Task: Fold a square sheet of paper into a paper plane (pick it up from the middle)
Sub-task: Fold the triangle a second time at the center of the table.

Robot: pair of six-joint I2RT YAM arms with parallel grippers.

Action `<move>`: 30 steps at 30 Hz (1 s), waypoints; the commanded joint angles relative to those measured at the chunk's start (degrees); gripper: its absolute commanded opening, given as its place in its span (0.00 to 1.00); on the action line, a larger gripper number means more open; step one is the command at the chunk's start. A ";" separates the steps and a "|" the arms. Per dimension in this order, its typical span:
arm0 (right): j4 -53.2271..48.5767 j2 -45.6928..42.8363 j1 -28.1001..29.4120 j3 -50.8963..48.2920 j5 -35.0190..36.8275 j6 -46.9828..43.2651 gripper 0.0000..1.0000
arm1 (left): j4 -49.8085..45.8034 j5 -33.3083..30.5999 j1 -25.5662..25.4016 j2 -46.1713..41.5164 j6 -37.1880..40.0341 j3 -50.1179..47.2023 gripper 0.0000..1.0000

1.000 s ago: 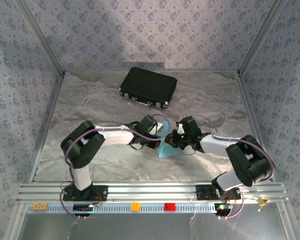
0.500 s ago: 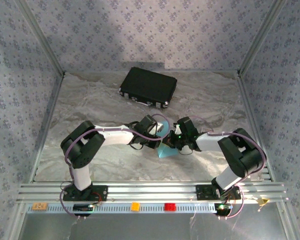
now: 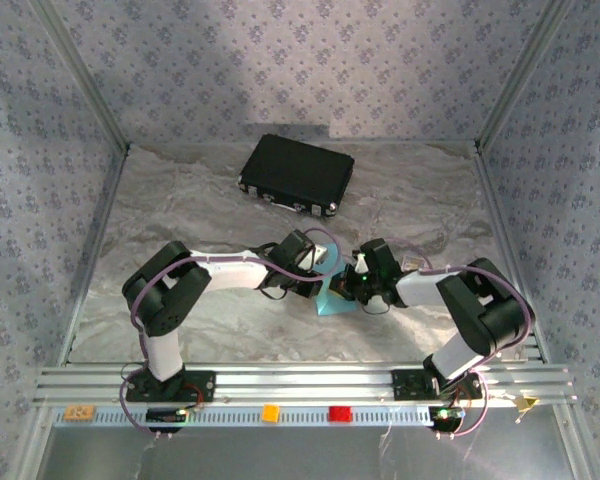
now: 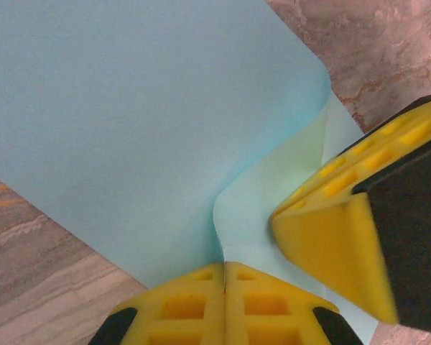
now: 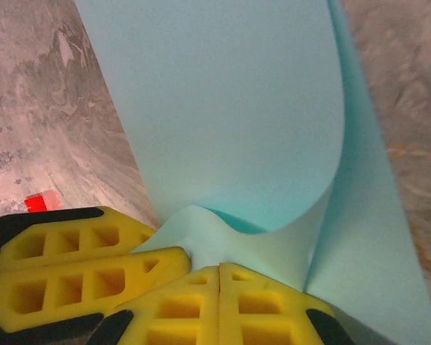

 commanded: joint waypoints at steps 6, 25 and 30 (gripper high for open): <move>-4.01 0.59 -2.96 3.60 -0.17 -2.52 0.04 | -2.82 0.52 0.12 2.23 1.06 0.70 0.00; -8.83 -0.68 -5.67 4.73 0.19 -4.49 0.05 | -3.33 0.88 0.29 2.19 1.45 0.53 0.00; -10.28 2.11 -6.54 4.72 1.70 -5.35 0.05 | -3.26 1.04 0.28 2.28 1.43 0.61 0.00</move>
